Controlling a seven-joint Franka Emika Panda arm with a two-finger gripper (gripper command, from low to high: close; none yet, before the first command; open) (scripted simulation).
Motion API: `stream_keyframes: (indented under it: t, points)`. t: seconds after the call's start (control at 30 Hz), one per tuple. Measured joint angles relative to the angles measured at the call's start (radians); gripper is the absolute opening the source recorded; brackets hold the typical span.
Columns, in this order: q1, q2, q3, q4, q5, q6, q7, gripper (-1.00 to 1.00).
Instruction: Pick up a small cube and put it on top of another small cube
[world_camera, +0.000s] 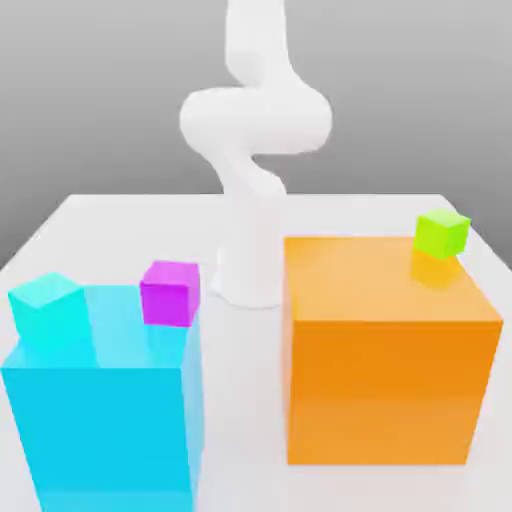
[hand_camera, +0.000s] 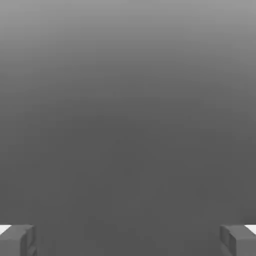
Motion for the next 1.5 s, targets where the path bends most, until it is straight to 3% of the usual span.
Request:
stream_keyframes:
  t: [0.6,0.77,0.87,1.03,1.07,1.33,1.5]
  points:
    - [-0.488,0.58,-0.159,-0.349,-0.028,0.377,0.711,0.0]
    - [-0.596,0.735,-0.218,-0.444,0.018,0.479,0.881,0.0]
    - [-0.606,0.808,-0.2,-0.467,0.057,0.535,0.927,0.0]
    - [-0.689,0.982,-0.078,-0.437,0.186,0.673,0.844,0.0]
    - [-0.715,1.017,-0.049,-0.43,0.199,0.702,0.833,-1.0]
    - [-0.712,1.003,-0.054,-0.433,0.19,0.692,0.84,-1.0]
    - [-0.668,0.834,-0.13,-0.467,0.057,0.559,0.939,-1.0]
